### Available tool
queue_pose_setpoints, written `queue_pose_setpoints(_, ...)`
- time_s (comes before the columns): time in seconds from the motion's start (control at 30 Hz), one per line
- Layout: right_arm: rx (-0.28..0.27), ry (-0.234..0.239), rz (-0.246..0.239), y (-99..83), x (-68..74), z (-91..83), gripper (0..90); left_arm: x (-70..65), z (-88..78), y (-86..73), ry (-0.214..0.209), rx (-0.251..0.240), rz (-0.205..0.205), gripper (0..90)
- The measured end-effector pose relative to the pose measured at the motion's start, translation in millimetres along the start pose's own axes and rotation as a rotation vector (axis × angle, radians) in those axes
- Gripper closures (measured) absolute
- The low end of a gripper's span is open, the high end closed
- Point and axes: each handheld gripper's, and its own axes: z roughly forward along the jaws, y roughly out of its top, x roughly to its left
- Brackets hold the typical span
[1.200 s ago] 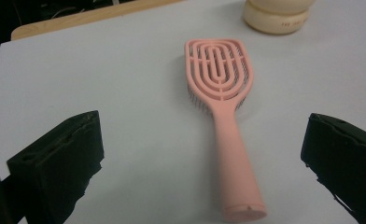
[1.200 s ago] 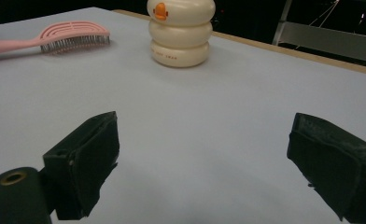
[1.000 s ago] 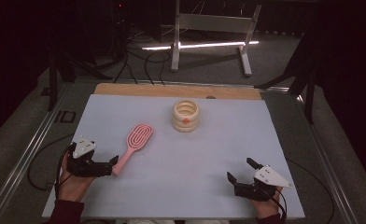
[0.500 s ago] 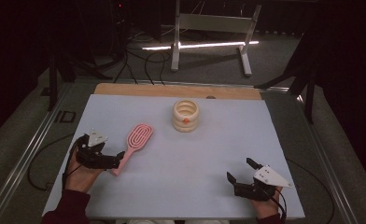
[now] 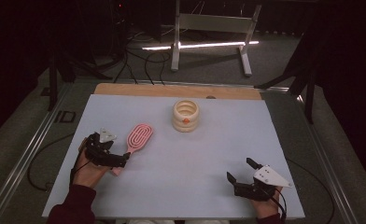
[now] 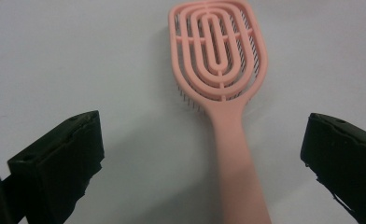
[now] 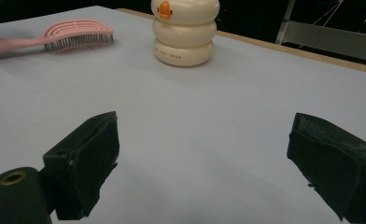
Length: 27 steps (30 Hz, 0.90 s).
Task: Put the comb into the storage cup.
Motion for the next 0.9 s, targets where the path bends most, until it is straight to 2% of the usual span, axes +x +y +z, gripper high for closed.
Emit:
queue_pose_setpoints(0.23, 0.002, 0.002, 0.000, 0.0, 0.2, 0.2, 8.8, -1.9, 8.6, 3.8, -0.004, 0.034, 0.012, 0.5)
queue_pose_setpoints(0.4, 0.001, 0.003, 0.002, 0.0, 0.1, 0.3, 8.8, -2.4, 15.7, 5.6, -0.007, 0.054, 0.006, 0.6)
queue_pose_setpoints(0.83, 0.001, 0.005, 0.001, 0.1, 0.1, 0.4, 8.8, -7.9, 34.5, 10.0, -0.034, 0.124, 0.011, 2.0)
queue_pose_setpoints(0.9, 0.001, 0.005, 0.000, 0.1, 0.0, 0.5, 8.8, -9.4, 36.8, 11.1, -0.049, 0.129, 0.005, 1.5)
